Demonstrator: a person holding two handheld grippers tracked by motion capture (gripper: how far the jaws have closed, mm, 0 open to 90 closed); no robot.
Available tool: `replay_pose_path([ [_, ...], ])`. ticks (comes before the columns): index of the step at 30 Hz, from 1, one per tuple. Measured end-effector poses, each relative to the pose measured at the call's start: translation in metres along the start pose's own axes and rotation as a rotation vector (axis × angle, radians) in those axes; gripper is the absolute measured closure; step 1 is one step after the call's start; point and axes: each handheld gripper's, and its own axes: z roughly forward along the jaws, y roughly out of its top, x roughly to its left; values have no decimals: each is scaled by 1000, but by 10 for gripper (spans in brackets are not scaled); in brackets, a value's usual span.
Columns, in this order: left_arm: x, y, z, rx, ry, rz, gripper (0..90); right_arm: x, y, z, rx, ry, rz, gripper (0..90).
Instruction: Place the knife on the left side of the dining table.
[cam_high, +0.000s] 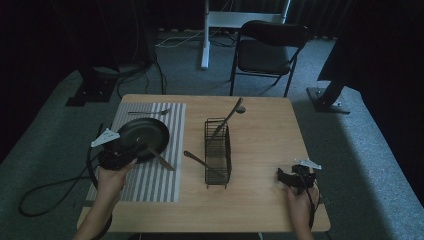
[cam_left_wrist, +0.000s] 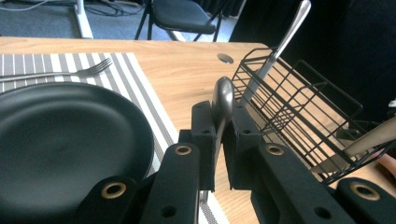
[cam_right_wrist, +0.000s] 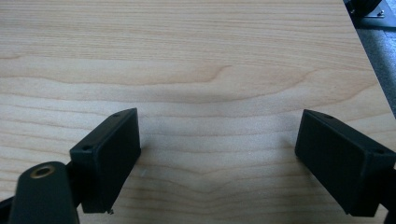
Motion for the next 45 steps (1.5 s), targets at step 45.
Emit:
replay_pose_path([
  [45, 66, -25, -34, 86, 75, -148, 739, 0, 0, 0, 0, 0, -1, 132],
])
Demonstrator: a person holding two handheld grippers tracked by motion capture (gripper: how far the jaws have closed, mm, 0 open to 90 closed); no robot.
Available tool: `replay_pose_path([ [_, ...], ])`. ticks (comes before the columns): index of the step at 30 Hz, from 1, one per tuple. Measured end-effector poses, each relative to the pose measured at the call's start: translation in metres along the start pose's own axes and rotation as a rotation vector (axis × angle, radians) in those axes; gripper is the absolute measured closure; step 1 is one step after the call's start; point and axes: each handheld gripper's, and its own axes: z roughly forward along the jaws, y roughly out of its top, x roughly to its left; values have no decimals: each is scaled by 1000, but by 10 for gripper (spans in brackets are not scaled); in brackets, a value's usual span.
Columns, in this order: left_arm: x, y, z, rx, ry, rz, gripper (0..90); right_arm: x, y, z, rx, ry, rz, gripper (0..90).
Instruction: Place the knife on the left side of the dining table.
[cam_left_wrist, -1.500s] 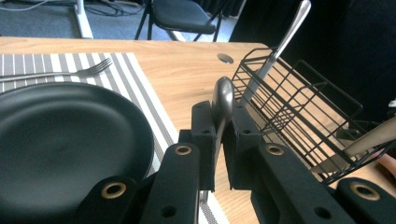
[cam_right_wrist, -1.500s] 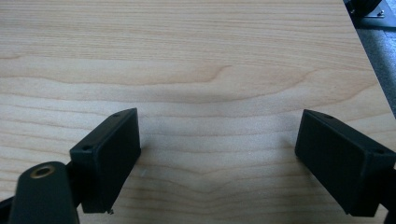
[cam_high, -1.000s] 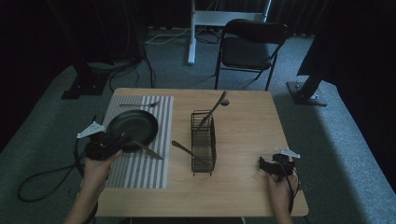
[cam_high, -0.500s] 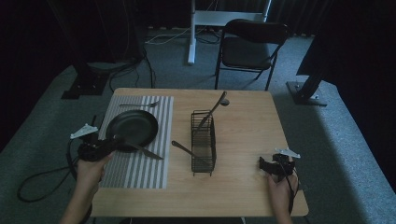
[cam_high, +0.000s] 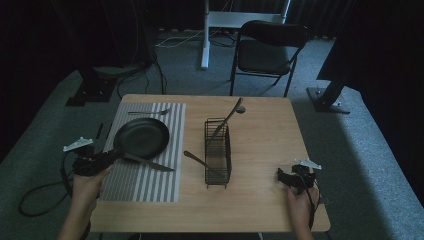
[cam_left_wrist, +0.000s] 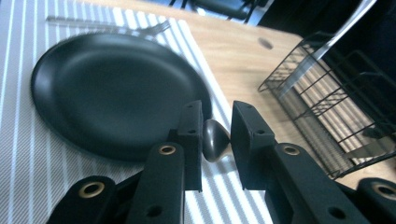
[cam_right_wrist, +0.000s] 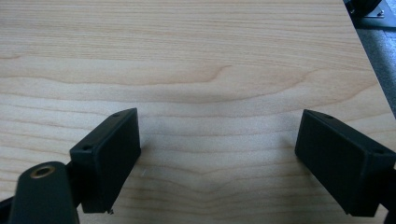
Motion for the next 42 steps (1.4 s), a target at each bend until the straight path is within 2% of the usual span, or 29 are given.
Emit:
replay_pose_path([
  [8, 27, -15, 2, 39, -2, -63, 700, 0, 0, 0, 0, 0, 0, 132],
  [13, 40, -22, 6, 46, -8, -65, 676, 0, 0, 0, 0, 0, 0, 132],
  [19, 52, -30, 13, 57, 18, -86, 634, 0, 0, 0, 0, 0, 1, 132],
  [25, 60, -36, 17, 69, 24, -120, 620, 0, 0, 0, 1, 0, 1, 132],
  [27, 60, -36, 17, 69, 24, -120, 613, 0, 0, 0, 0, 0, 1, 132],
  [29, 63, -39, 20, 79, 37, -129, 598, 0, 0, 0, 0, 0, 1, 132],
  [31, 64, -40, 21, 81, 47, -126, 590, 0, 0, 0, 0, 0, 1, 132],
  [32, 64, -40, 23, 89, 65, -119, 585, 0, 0, 0, 1, 0, 2, 132],
  [35, 66, -41, 25, 99, 74, -126, 578, 0, 0, 0, 1, 0, 1, 132],
  [36, 68, -42, 26, 113, 77, -155, 577, 0, 0, 0, 0, 0, 1, 132],
  [42, 71, -45, 32, 122, 99, -154, 551, 0, 0, 0, 1, 0, 1, 132],
])
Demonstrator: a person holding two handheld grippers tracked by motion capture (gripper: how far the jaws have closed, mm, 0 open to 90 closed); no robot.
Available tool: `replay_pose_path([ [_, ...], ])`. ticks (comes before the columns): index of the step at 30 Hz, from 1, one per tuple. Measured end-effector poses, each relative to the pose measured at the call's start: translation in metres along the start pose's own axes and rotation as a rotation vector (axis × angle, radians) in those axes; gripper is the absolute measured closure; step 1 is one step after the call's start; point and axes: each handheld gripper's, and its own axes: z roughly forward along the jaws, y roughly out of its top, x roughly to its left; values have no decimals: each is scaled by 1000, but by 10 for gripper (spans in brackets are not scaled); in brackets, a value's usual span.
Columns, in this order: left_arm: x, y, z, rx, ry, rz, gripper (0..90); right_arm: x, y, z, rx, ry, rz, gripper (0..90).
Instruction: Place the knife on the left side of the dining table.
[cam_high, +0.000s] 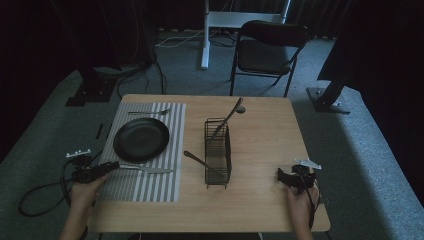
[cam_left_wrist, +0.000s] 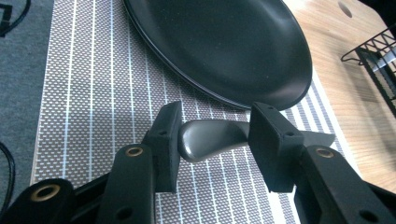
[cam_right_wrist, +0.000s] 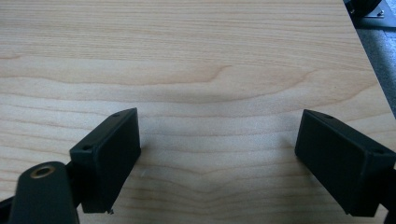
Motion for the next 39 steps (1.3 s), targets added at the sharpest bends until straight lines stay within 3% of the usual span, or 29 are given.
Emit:
replay_pose_path([
  [6, 6, -1, 4, 15, -11, -7, 540, 0, 0, 0, 0, 0, -1, 132],
  [7, 6, -2, 7, 41, 16, 19, 530, 0, 0, 0, 0, 0, 0, 132],
  [12, 6, -6, 13, 70, 70, 39, 508, 0, 0, 0, 0, 0, 0, 132],
  [14, 5, -7, 14, 59, 127, 64, 509, 0, 0, 0, 0, 0, 0, 132],
  [18, 4, -7, 11, 23, 143, 66, 472, 0, 0, 0, 0, 0, 0, 132],
  [22, 1, -8, 9, 17, 142, 70, 442, 0, 0, 0, 0, 0, 0, 132],
  [25, -5, -18, 7, 13, 154, 99, 406, 0, 0, 0, -1, 0, 0, 132],
  [28, -8, -23, 7, 6, 160, 103, 388, 0, 0, 0, 1, 0, 0, 132],
  [34, -26, -41, 5, -26, 178, 158, 338, 0, 0, 0, 0, 0, 0, 132],
  [39, -32, -49, 7, -40, 176, 153, 258, 0, 0, 0, 0, 0, 0, 132],
])
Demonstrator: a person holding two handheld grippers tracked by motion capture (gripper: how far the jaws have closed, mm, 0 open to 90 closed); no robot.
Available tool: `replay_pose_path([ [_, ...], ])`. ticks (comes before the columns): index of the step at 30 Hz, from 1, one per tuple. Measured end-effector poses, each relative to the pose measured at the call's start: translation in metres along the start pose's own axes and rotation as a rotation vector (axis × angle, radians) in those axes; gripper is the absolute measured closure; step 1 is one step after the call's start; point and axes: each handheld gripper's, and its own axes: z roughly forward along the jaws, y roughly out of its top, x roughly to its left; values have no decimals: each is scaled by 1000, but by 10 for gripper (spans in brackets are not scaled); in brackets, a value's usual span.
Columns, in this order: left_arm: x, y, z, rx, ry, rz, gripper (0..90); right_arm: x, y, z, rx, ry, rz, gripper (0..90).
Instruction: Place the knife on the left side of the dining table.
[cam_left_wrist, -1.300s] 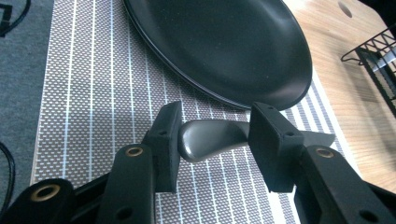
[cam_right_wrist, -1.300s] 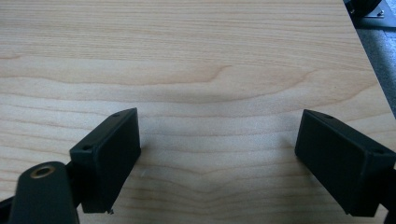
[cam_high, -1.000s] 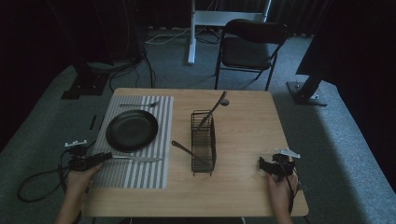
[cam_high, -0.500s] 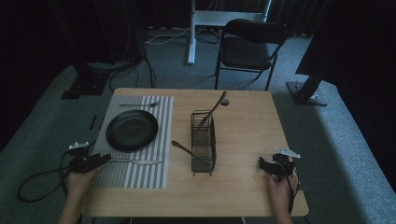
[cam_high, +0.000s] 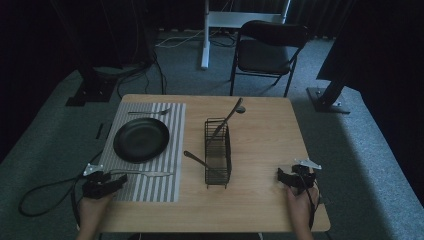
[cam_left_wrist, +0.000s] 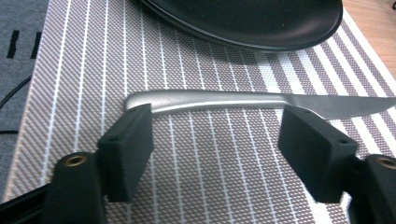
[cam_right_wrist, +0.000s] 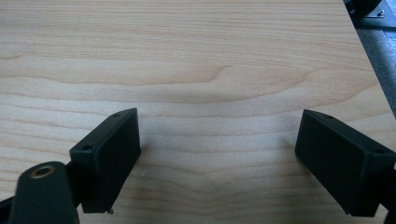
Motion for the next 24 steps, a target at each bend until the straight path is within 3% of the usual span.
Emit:
replay_pose_path([
  [2, -5, -4, 0, -12, 24, -2, 210, 0, 0, 0, 0, 0, 0, 132],
  [5, -6, -7, -1, -16, 26, 1, 170, 0, 0, 0, 0, 0, 0, 132],
  [9, -10, -12, -3, -13, 41, 31, 102, 0, 0, 0, 0, 0, 0, 132],
  [12, -12, -16, -6, -34, 60, 29, 100, 0, 0, 0, 0, 0, 0, 132],
  [14, -14, -19, -8, -34, 63, 38, 12, 0, 0, 0, 0, 0, 0, 132],
  [16, -15, -19, -8, -38, 68, 37, 0, 0, 0, 0, 0, 0, 0, 132],
  [18, -17, -22, -10, -73, 114, 56, 0, 0, 0, 0, 0, 0, 0, 132],
  [19, -17, -22, -10, -73, 114, 56, 0, 0, 0, 0, 0, 0, 0, 132],
  [20, -20, -25, -10, -97, 172, 77, 0, 0, 0, 0, 0, 0, 1, 132],
  [21, -20, -25, -10, -97, 172, 77, 0, 0, 0, 0, 0, 0, 0, 132],
  [22, -22, -26, -9, -105, 215, 98, 0, 0, 0, 0, 0, 0, 0, 132],
  [24, -22, -27, -9, -97, 227, 102, 0, 0, 0, 0, 0, 0, 1, 132],
])
